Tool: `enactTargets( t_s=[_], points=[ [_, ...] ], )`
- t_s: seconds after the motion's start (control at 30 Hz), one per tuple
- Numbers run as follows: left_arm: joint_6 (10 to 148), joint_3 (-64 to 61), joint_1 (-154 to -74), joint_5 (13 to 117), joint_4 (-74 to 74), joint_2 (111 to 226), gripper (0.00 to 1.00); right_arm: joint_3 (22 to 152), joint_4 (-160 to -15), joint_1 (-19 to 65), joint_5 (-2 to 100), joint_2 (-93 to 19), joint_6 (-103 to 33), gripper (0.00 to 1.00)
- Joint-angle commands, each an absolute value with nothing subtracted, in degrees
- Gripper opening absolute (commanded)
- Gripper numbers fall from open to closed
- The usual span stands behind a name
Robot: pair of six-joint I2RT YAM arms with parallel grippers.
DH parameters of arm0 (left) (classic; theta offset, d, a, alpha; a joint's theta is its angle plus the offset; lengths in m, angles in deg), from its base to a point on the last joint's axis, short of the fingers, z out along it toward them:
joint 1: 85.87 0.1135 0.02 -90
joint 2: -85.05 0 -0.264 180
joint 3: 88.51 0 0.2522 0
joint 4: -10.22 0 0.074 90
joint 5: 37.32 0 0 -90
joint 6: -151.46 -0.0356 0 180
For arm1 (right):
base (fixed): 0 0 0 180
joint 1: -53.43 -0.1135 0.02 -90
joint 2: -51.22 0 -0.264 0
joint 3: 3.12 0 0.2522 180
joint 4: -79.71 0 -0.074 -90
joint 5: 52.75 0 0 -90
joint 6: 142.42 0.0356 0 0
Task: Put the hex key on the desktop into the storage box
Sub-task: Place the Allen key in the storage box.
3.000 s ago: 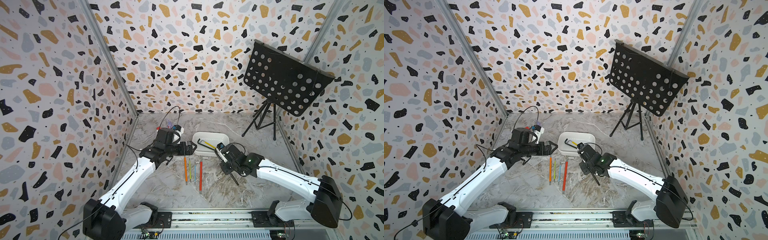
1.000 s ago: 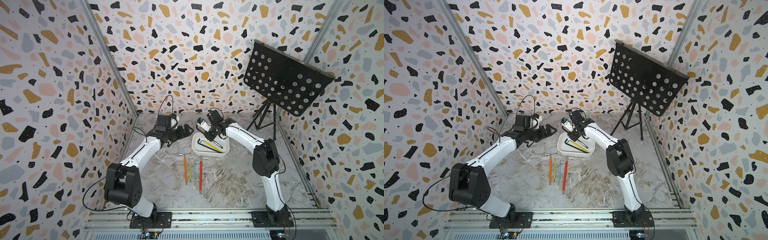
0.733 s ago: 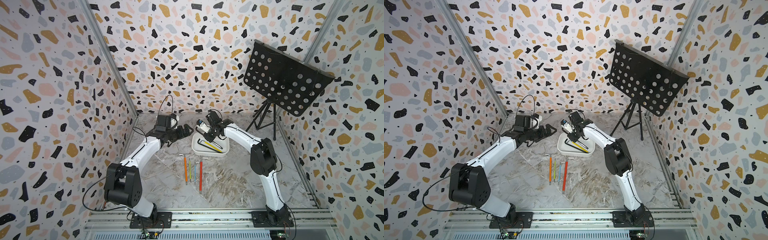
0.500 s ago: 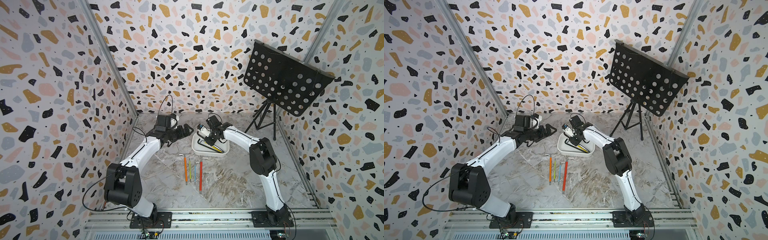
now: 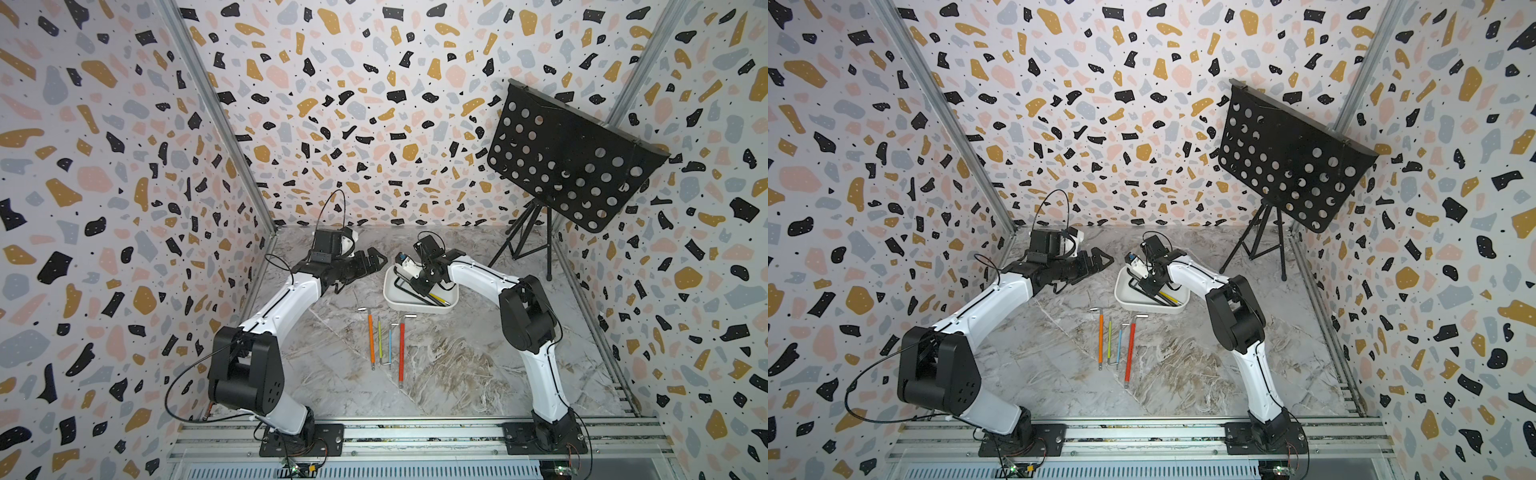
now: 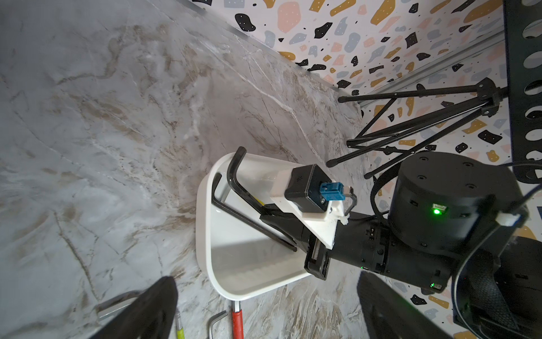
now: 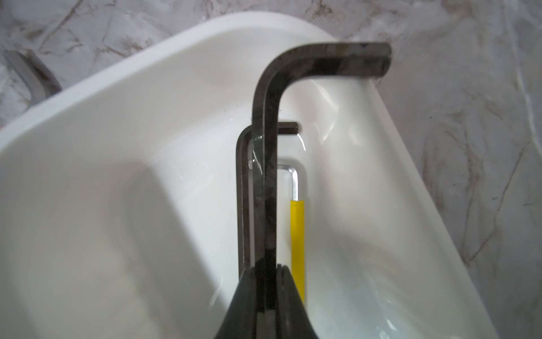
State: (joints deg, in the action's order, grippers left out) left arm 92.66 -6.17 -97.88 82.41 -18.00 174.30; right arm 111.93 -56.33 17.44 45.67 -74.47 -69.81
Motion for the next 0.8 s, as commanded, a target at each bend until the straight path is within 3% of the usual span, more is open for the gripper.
enactTargets(
  t_s=[0.0, 0.43, 0.77],
  points=[
    [92.93, -5.84, -97.64, 83.25, -15.93, 173.56, 1.00, 110.30, -57.61, 17.52, 47.74, -68.71, -69.17, 0.00],
    [93.01, -6.01, -97.64, 83.25, -15.93, 173.43, 1.00, 109.37, -53.33, 17.55, 50.72, -67.96, -69.65, 0.00],
    [92.79, -6.19, -97.64, 83.24, -15.92, 173.64, 1.00, 108.97, -52.96, 17.55, 51.32, -68.40, -68.70, 0.20]
  ],
)
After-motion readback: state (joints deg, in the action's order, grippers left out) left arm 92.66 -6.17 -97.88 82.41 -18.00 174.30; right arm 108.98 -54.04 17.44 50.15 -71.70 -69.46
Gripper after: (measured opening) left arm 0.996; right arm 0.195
